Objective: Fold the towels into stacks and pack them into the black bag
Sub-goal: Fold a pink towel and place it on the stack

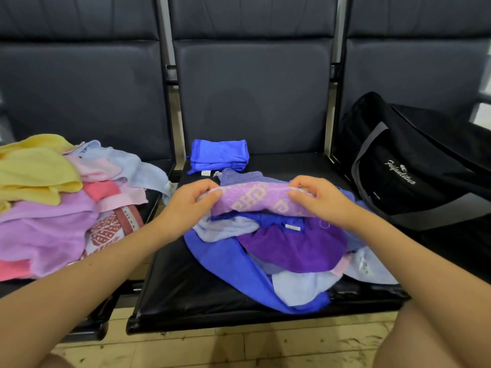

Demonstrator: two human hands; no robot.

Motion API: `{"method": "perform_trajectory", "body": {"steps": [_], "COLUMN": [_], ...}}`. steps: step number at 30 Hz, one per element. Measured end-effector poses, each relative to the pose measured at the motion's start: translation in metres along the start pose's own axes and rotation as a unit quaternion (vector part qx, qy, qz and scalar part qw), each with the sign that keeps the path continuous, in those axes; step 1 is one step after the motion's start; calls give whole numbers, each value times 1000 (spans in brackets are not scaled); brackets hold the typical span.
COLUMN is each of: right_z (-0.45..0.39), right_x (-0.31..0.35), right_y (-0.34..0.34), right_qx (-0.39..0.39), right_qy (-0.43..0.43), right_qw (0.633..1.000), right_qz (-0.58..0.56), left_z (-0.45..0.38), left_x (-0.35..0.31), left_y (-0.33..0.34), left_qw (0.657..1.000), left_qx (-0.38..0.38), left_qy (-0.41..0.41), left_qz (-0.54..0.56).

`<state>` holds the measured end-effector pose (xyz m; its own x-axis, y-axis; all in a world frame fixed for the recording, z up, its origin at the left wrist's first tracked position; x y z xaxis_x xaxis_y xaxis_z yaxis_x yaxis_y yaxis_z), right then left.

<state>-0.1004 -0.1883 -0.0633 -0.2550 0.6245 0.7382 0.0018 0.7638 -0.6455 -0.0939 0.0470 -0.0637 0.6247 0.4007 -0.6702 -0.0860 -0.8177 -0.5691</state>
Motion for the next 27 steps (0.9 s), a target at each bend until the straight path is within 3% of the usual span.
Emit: {"method": "perform_trajectory", "body": {"steps": [5,12,17,20,23,27], "right_z": [-1,-20,-28,-27,-20,6], "right_x": [-9,-52,-72,-76,-79,-94], "right_y": [-6,-3,11,11,-1,-2], "right_qx": [22,-71,-66,-62,-65,17], "right_qy": [58,156,218,245,287,385], "right_qw": [996,985,968,960,951,922], "right_qz": [-62,15,107,124,96,-47], "left_z": [-3,-21,-27,-19,-11,4], "left_x": [11,40,58,68,73,89], "left_y": [8,16,36,40,30,26], "left_qw": [997,988,969,968,971,958], "left_qx": [28,-20,53,59,10,-10], "left_qy": [-67,-114,-111,-134,-171,-275], "left_qz": [19,-99,-213,-202,-166,-83]}}
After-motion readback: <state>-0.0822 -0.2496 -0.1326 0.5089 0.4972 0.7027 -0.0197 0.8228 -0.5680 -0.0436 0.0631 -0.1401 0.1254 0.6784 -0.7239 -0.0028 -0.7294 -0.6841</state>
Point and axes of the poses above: each hand's wrist, its own z-axis away from the middle knuckle, its own y-axis out of the palm, x = y × z, the point moved 9 cm from there along -z, towards the middle knuckle, and after that the axes turned 10 degrees about y, right-handed, at the moved point
